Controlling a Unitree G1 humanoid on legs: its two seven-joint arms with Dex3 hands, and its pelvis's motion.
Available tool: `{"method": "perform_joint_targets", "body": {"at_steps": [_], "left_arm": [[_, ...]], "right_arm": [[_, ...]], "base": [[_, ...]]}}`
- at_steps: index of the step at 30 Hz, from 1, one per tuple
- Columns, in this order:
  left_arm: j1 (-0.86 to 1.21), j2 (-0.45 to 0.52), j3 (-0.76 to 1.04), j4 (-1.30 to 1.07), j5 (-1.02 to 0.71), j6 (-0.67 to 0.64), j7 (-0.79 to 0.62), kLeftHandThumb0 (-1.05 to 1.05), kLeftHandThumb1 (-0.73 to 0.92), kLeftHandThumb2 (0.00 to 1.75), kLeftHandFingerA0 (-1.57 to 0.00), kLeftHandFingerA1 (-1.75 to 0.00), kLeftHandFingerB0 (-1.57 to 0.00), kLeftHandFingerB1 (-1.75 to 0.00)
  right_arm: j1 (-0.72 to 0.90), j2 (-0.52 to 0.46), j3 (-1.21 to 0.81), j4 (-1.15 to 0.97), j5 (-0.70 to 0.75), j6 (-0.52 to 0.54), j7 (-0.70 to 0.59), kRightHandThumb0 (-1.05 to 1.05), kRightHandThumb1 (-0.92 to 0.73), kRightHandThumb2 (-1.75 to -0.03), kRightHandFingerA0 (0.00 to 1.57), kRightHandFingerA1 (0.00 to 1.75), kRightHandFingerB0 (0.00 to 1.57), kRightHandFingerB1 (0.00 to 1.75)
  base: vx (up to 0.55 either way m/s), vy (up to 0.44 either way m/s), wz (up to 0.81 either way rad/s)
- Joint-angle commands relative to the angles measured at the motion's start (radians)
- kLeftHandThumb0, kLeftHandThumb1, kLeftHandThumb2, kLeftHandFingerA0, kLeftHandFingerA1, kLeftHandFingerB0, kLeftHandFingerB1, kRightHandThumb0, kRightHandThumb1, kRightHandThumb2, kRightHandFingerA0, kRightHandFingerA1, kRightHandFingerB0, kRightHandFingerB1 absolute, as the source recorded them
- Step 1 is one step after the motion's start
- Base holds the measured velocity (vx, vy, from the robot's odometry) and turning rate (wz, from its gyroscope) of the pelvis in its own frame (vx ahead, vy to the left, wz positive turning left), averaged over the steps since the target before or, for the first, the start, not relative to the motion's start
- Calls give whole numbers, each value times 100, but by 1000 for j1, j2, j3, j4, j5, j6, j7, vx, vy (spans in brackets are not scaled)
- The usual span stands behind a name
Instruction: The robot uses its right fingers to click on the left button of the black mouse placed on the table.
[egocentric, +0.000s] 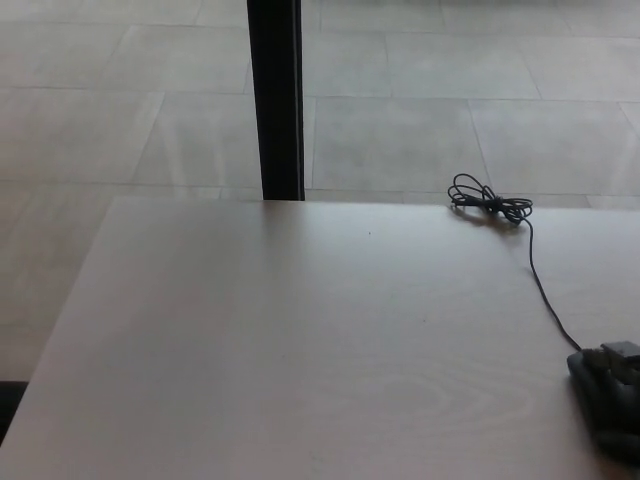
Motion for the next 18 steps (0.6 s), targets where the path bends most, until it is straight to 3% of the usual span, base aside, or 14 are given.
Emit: {"method": "perform_joint_targets", "body": {"at_steps": [1, 2, 3, 6, 7, 11, 12, 13, 14, 15, 16, 18], "left_arm": [[8, 24, -9, -10, 3, -21, 0, -92, 92, 78, -69, -57, -56, -48], [7, 25, -11, -9, 5, -21, 3, -94, 91, 80, -65, -56, -54, -49], [4, 27, -12, -1, 6, -17, 6, -91, 92, 79, -70, -55, -54, -47], [5, 25, -7, 0, -3, -24, 1, -93, 92, 78, -69, -56, -60, -48], [3, 28, -8, -2, -3, -25, 0, -92, 92, 79, -69, -58, -57, -49], [3, 32, -8, 0, -4, -20, 3, -92, 92, 79, -68, -55, -60, -48], [2, 33, -7, 1, -4, -22, 6, -98, 81, 92, -67, -60, -58, -53], [1, 35, -5, 0, -5, -22, 5, -98, 80, 92, -68, -60, -58, -53], [0, 33, -2, -3, -9, -21, 7, -92, 92, 77, -70, -57, -60, -49], [1, 33, -3, -6, -8, -23, 4, -97, 80, 91, -67, -61, -55, -53], [3, 35, -11, -5, 0, -22, 0, -87, 78, 116, -59, -63, -53, -58], [7, 35, -13, -4, 1, -22, -1, -87, 78, 116, -59, -63, -53, -58]], "right_arm": [[41, 1, 67, 19, -72, 8, -23, -70, -85, -66, 40, 47, 45, 37], [44, -2, 78, 13, -73, 12, -8, -73, -73, -109, 30, 55, 37, 52], [46, -5, 98, 14, -88, 16, -3, -75, -73, -110, 30, 56, 36, 52], [52, -13, 118, 17, -92, 19, -10, -74, -72, -109, 30, 57, 37, 52], [53, -16, 124, 18, -93, 31, -2, -70, -85, -66, 36, 49, 43, 37], [58, -31, 132, 60, -87, 44, -13, -70, -82, -66, 33, 48, 43, 37], [57, -33, 133, 63, -89, 49, -18, -70, -82, -65, 34, 48, 43, 38], [58, -39, 132, 69, -88, 49, -24, -72, -70, -107, 27, 55, 39, 54], [65, -51, 128, 67, -84, 54, -15, -71, -70, -108, 22, 53, 39, 55], [67, -61, 128, 65, -83, 63, 3, -72, -84, -67, 28, 47, 40, 38], [67, -66, 132, 72, -88, 67, -5, -73, -84, -68, 30, 47, 42, 38], [62, -68, 138, 76, -89, 67, -10, -73, -84, -68, 30, 47, 42, 38]], "base": [[0, 0, 0], [0, 0, 0], [0, 0, 0], [0, 0, 0], [0, 0, 0], [0, 0, 0], [0, 0, 0], [0, 0, 0], [0, 0, 0], [0, 0, 0], [0, 0, 0], [0, 0, 0]]}}
